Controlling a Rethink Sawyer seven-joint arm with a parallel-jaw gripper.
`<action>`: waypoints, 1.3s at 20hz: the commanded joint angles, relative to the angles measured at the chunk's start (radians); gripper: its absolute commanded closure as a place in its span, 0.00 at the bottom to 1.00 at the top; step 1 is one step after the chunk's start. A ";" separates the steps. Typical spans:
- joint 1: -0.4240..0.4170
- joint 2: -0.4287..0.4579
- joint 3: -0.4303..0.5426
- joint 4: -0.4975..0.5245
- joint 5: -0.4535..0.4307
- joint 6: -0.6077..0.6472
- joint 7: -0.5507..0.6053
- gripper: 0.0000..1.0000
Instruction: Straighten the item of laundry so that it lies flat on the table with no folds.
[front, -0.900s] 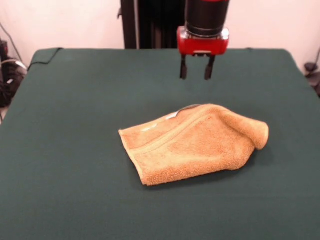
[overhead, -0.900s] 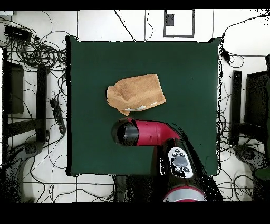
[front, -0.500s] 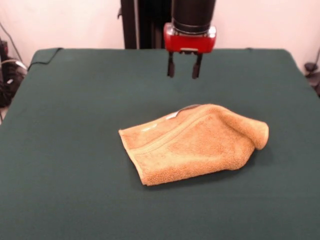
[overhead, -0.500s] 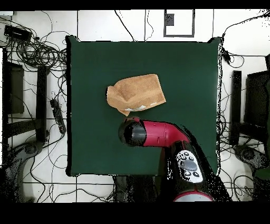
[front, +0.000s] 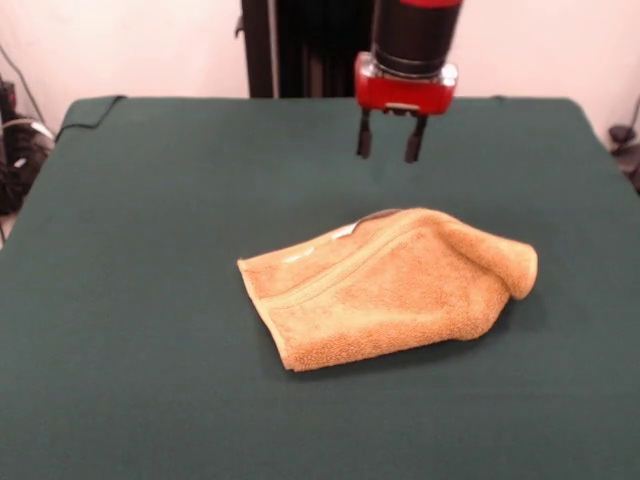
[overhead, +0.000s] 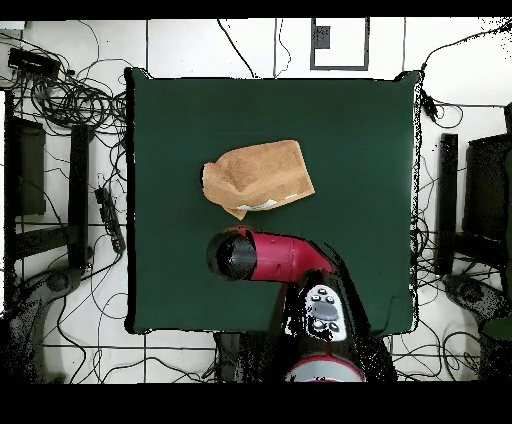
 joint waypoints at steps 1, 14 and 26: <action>0.111 0.112 -0.038 0.034 0.207 -0.081 0.470 0.00; 0.306 0.152 -0.164 0.020 0.547 0.071 0.812 0.00; 0.265 0.207 -0.121 -0.073 0.455 -0.001 0.730 0.00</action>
